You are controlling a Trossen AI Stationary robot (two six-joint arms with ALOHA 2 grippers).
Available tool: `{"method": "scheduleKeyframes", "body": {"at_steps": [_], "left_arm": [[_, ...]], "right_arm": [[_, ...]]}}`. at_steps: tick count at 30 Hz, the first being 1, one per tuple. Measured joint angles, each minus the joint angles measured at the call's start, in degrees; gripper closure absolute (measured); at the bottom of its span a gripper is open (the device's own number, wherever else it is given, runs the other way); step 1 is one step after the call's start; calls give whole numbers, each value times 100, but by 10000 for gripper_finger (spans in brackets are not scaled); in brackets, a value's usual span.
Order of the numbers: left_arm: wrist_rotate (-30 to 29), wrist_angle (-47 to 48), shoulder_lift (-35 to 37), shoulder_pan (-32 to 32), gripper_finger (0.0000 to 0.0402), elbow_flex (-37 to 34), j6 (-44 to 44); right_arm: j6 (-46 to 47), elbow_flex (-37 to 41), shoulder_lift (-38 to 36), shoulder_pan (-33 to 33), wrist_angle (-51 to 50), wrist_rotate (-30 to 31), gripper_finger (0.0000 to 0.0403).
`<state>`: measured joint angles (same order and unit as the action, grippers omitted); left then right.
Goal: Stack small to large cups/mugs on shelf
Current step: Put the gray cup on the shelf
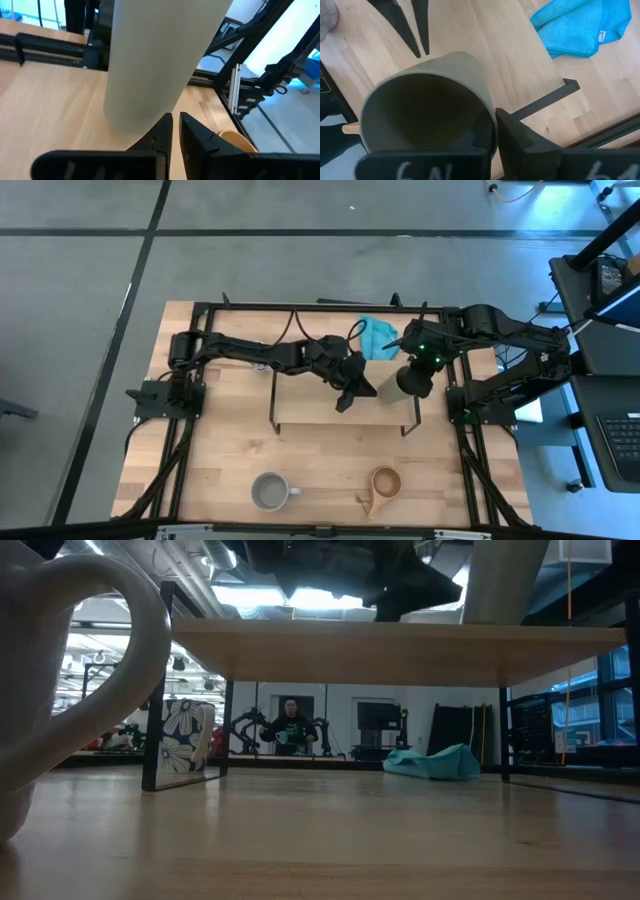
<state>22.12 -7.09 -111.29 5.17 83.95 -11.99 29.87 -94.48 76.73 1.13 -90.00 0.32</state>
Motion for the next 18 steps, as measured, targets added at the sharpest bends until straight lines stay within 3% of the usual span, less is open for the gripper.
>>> {"method": "scheduleKeyframes", "body": {"at_steps": [5, 18], "left_arm": [[17, -8, -28, 7, 374, -9, -105], [-60, -33, -56, 86, 374, -9, -96]], "right_arm": [[-5, 0, 0, 0, -2, 4, 371], [9, 0, 0, 0, 0, 15, 300]]}}
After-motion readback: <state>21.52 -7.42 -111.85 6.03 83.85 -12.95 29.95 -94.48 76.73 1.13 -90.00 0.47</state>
